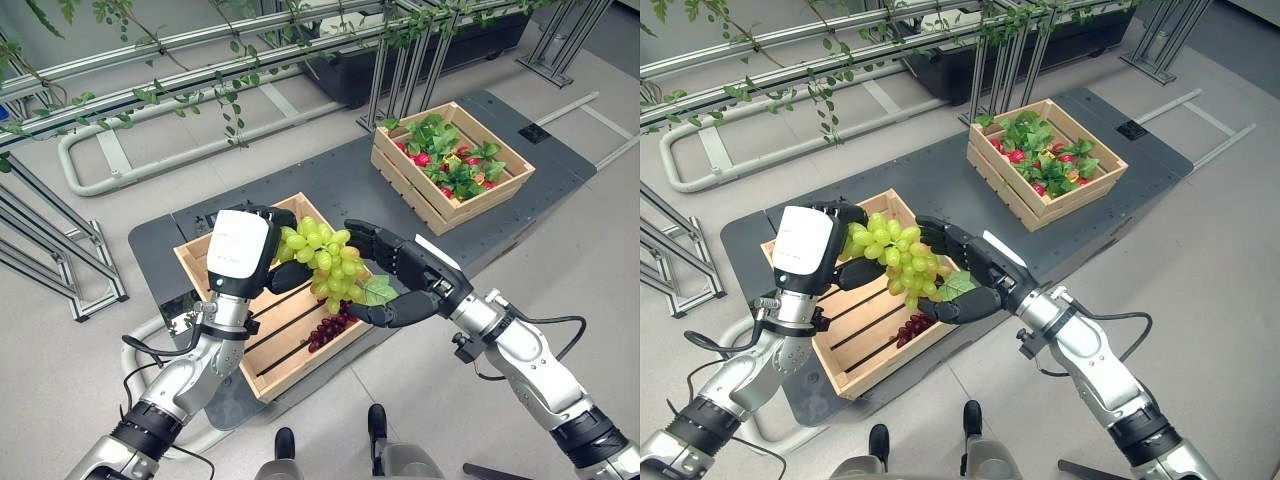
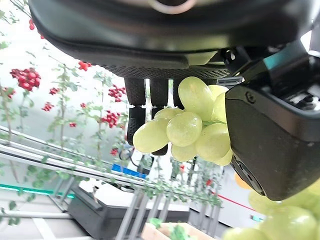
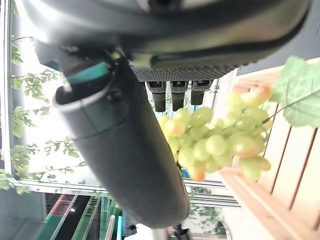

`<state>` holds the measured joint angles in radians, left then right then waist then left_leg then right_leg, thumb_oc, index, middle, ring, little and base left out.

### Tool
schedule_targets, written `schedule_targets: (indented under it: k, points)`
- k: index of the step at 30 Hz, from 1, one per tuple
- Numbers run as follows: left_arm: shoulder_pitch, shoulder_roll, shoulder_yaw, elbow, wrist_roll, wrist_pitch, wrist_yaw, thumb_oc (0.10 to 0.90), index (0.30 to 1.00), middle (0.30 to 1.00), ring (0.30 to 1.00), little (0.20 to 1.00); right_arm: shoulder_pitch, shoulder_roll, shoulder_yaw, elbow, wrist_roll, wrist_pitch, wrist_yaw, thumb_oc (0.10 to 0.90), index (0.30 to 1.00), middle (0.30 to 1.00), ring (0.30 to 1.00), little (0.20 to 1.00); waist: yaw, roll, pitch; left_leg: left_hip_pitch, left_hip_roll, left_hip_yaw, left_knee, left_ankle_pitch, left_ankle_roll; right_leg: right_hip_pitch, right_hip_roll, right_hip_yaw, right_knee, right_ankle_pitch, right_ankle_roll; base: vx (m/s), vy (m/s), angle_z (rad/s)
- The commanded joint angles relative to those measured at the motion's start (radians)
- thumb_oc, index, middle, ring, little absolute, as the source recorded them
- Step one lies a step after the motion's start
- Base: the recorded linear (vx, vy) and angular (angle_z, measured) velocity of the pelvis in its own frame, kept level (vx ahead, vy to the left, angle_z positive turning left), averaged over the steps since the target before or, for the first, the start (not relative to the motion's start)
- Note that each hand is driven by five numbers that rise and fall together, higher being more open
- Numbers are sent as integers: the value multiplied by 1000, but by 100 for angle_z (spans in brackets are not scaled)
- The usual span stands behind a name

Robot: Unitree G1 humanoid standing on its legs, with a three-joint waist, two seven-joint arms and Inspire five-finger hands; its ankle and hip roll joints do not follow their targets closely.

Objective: Pick up the fruits from the basket on one side to the basket on the other side

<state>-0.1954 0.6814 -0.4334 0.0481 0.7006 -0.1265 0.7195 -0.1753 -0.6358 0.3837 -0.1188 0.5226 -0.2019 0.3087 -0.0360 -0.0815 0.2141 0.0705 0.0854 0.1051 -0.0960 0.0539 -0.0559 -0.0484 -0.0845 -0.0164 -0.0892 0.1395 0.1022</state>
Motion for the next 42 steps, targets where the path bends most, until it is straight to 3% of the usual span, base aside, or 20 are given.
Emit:
schedule_targets:
  k: [1,13,20,21,22,23,24,30,31,33,34,35,42]
  points:
    - [-155,-14,-45,-59,-3,-67,41,400,300,300,300,300,-77,40,19,-11,102,-104,-7,800,900,900,900,900,1,26,-123,23,-18,-20,9,-77,41,66,0,-16,2,-85,19,0,0,0]
    - [-155,-17,-100,-42,57,-51,59,400,300,300,300,300,-70,118,38,-39,349,-37,89,800,900,900,900,900,-3,30,-117,23,-15,-11,13,-79,43,62,-1,-9,2,-84,20,0,0,0]
    - [-151,-22,-113,-33,60,-71,82,400,300,300,300,300,-64,140,52,-37,313,-19,47,800,900,900,900,900,-5,31,-119,20,-17,-14,11,-78,44,57,0,-8,2,-84,21,0,0,0]
    - [-151,-24,-118,-36,62,-75,94,400,300,300,300,300,-59,141,59,-28,273,-10,17,762,844,844,844,844,-7,31,-119,19,-17,-13,11,-77,44,55,0,-7,2,-82,21,0,0,0]
    - [-151,-26,-117,-38,61,-76,100,400,300,300,300,300,-59,138,62,-15,252,-14,7,551,526,526,526,526,-7,31,-118,19,-17,-13,10,-77,44,55,0,-7,2,-82,21,0,0,0]
    - [-150,-28,-116,-41,62,-75,101,400,300,300,300,300,-61,137,64,-6,250,-15,10,551,526,526,526,526,-8,31,-118,20,-16,-13,9,-76,45,55,0,-6,2,-81,21,0,0,0]
    - [-150,-29,-116,-46,58,-71,107,400,300,300,300,300,-59,136,68,0,236,-4,-7,400,300,300,300,300,-8,31,-117,19,-16,-12,10,-75,44,54,1,-6,2,-80,21,0,0,0]
    - [-146,-26,-99,-62,54,-79,129,400,300,300,300,300,-59,115,69,27,195,8,-4,400,300,300,300,300,-6,28,-114,18,-17,-14,9,-75,45,52,0,-7,2,-79,21,0,0,0]
    - [-147,-27,-97,-62,58,-80,132,400,300,300,300,300,-59,109,71,33,179,3,3,425,338,338,338,338,-6,27,-114,18,-18,-16,9,-75,45,52,1,-7,2,-78,20,0,0,0]
    - [-148,-25,-96,-66,55,-77,131,400,300,300,300,300,-61,100,74,34,165,1,13,522,484,484,484,484,-5,27,-114,19,-18,-18,9,-74,45,53,0,-8,2,-77,21,0,0,0]
    - [-148,-24,-93,-71,54,-75,127,400,300,300,300,300,-62,96,75,33,155,4,25,679,719,719,719,719,-5,26,-114,19,-18,-20,9,-75,45,54,1,-8,2,-78,21,0,0,0]
    - [-149,-21,-93,-71,52,-75,128,400,300,300,300,300,-65,88,77,32,148,4,31,800,900,900,900,900,-4,25,-115,20,-18,-20,9,-75,45,55,0,-9,2,-78,21,0,0,0]
    - [-144,-15,-76,-76,47,-79,129,400,300,300,300,300,-63,56,61,28,155,3,42,800,900,900,900,900,-5,21,-118,24,-18,-20,9,-74,44,59,0,-8,2,-76,22,0,0,0]
